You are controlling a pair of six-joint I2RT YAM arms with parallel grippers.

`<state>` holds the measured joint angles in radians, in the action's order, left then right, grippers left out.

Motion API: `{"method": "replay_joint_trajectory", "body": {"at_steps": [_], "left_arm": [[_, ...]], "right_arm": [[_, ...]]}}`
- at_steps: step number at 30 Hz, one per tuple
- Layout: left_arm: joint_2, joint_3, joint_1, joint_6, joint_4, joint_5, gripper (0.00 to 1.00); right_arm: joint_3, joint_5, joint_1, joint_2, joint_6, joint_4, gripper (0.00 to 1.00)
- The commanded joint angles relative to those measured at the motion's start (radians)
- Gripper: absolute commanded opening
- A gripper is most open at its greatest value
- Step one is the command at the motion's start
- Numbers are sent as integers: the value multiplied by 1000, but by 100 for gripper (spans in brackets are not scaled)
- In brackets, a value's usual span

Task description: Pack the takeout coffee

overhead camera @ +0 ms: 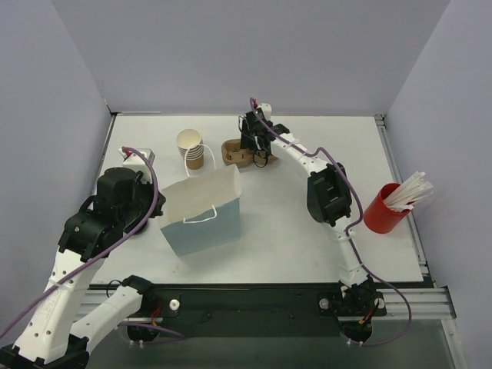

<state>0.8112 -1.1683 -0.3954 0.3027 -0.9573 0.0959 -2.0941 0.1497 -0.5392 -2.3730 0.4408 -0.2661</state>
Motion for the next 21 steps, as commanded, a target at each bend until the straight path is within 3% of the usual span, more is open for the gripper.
{"method": "replay_joint_trajectory", "body": {"at_steps": [1, 10, 17, 21], "left_arm": [[-14, 1, 6, 3, 48, -10, 0], [-9, 2, 6, 3, 46, -10, 0], [-7, 10, 6, 1, 52, -9, 0], [-4, 12, 6, 1, 55, -10, 0]], "right_arm": [[-35, 2, -5, -14, -2, -15, 53], [-35, 10, -4, -31, 4, -16, 49], [-32, 31, -4, -9, -16, -15, 38], [-34, 51, -4, 14, -25, -9, 25]]}}
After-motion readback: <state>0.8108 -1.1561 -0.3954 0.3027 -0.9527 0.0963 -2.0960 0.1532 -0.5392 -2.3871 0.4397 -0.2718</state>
